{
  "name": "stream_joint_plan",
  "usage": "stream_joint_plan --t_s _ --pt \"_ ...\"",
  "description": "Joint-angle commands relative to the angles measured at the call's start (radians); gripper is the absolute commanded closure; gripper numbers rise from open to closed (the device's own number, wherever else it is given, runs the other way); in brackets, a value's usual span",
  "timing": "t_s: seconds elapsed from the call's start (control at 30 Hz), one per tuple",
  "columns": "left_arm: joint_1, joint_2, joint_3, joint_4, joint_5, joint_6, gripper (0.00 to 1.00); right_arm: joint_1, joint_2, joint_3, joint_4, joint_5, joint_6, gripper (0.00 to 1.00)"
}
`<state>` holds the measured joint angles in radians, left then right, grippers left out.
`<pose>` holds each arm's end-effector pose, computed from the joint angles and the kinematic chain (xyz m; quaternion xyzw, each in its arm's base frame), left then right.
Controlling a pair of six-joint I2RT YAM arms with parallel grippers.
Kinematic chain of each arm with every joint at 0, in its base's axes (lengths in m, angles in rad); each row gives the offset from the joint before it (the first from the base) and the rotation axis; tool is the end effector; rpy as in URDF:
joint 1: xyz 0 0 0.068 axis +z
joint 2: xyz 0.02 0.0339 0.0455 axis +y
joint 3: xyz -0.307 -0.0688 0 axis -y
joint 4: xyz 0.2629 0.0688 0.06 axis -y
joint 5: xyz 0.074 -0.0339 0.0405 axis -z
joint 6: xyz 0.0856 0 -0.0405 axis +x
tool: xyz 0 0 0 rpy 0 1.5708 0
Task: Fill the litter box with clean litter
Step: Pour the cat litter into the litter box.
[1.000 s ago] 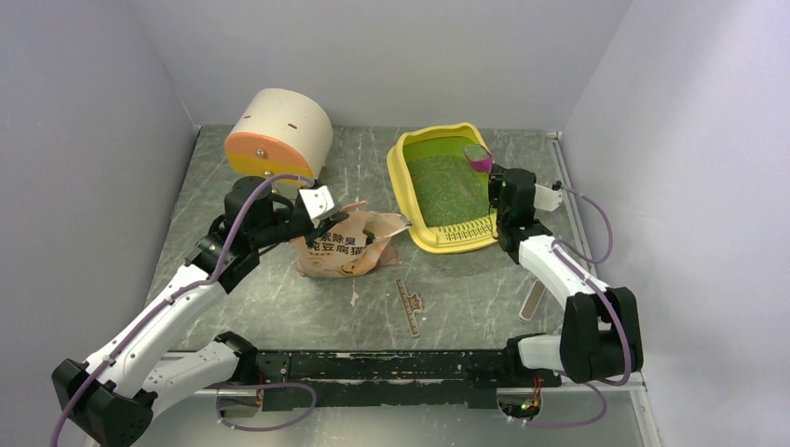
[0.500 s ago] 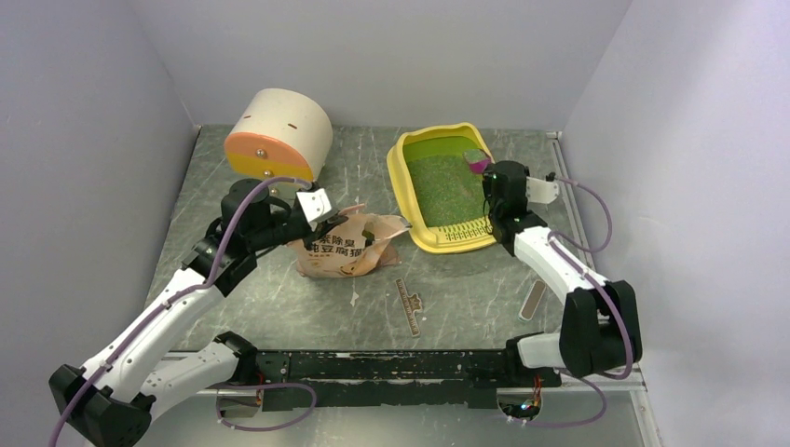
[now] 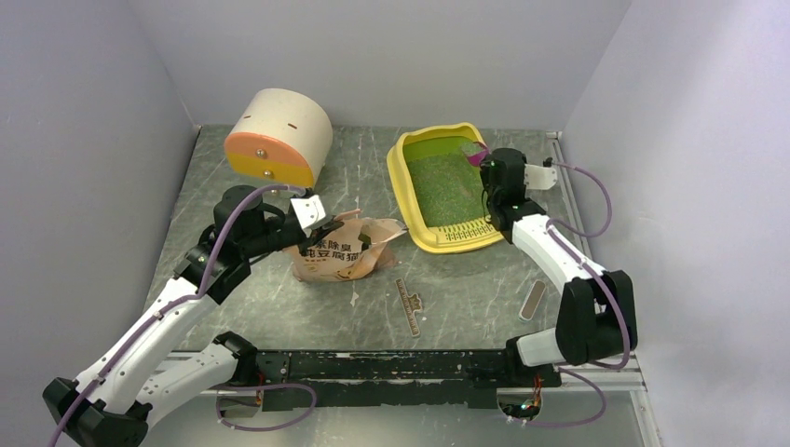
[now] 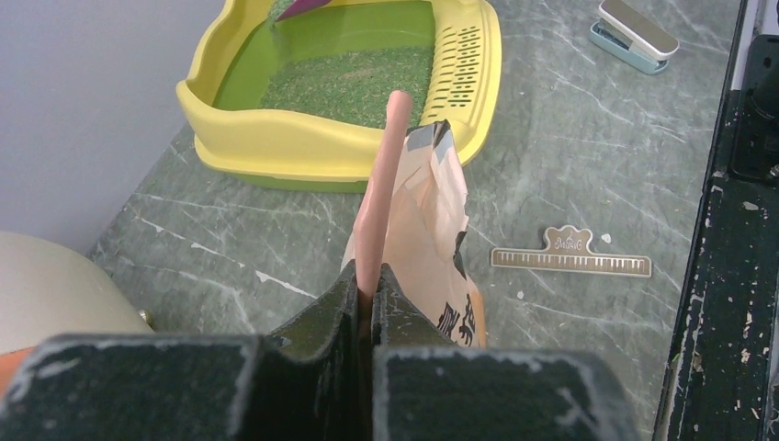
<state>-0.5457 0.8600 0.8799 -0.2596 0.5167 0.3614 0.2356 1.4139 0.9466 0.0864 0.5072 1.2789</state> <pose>0.1708 -0.1532 0.3761 0.4750 0.6145 -0.2550 0.5760 0.3714 0.0464 0.2965 0.5214 0.6250 0.2217 0.5370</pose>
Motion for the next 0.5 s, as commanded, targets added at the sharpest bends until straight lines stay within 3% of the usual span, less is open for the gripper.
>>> stream_joint_plan --t_s 0.0,0.47 --pt "0.003 -0.017 0.004 0.034 0.007 -0.010 0.95 0.003 -0.084 -0.041 -0.007 0.059 -0.009 1.00" --pt "0.003 0.000 -0.010 0.064 0.026 -0.016 0.95 0.010 -0.358 -0.204 -0.161 0.074 -0.061 1.00"
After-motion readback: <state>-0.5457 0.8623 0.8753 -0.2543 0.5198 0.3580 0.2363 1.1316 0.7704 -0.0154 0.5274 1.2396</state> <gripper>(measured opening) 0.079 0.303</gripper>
